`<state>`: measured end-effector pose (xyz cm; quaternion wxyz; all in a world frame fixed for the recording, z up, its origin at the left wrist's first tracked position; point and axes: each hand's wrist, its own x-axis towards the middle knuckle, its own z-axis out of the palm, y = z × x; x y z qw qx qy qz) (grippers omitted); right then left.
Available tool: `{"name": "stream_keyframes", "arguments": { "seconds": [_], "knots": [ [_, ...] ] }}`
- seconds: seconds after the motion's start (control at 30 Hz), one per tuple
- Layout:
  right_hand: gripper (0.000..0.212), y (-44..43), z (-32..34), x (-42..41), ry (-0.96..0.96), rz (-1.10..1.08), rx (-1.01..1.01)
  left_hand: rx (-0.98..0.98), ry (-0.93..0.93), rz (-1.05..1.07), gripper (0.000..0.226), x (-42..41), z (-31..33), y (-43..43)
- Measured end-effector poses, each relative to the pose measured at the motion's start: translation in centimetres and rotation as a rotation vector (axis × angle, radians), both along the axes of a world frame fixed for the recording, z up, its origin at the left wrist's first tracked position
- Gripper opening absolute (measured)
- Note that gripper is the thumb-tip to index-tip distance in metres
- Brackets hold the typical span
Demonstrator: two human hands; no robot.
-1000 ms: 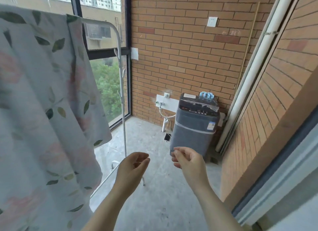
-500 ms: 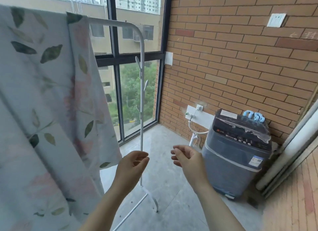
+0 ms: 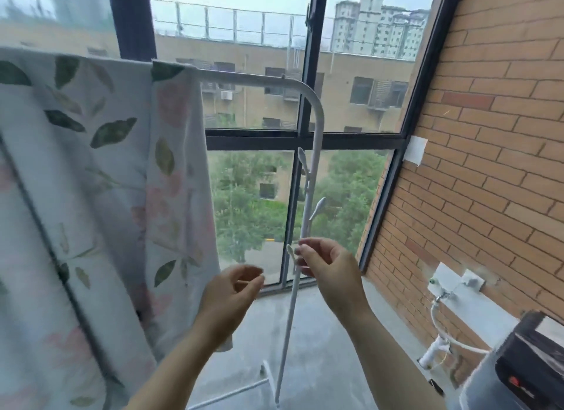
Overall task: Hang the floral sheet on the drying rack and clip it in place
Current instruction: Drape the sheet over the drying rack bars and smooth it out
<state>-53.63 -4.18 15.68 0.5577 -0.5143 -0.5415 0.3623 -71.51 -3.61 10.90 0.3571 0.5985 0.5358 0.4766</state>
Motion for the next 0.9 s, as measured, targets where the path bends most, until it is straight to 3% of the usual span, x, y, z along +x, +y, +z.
{"name": "stream_keyframes", "arguments": {
  "seconds": [0.27, 0.5, 0.6, 0.7, 0.9],
  "knots": [
    [0.013, 10.2, 6.9, -2.7, -0.144, 0.286, 0.302, 0.235, 0.043, 0.204, 0.012, -1.8, 7.2, 6.4],
    [0.012, 16.1, 11.9, -4.8, -0.117, 0.531, 0.486, 0.347, 0.096, 0.47, 0.015, -2.9, 11.1, 8.1],
    [0.015, 18.0, 13.5, -4.7, -0.09, 0.639, 0.547, 0.391, 0.112, 0.605, 0.028, -2.1, 12.0, 7.8],
    [0.014, 19.5, 15.3, -4.0, -0.085, 0.754, 0.577, 0.416, 0.129, 0.759, 0.016, -0.5, 12.8, 7.5],
    [0.01, 22.0, 19.4, -1.3, -0.122, 0.903, 0.68, 0.454, 0.235, 0.983, 0.014, 2.6, 15.1, 8.0]
  ]
}}
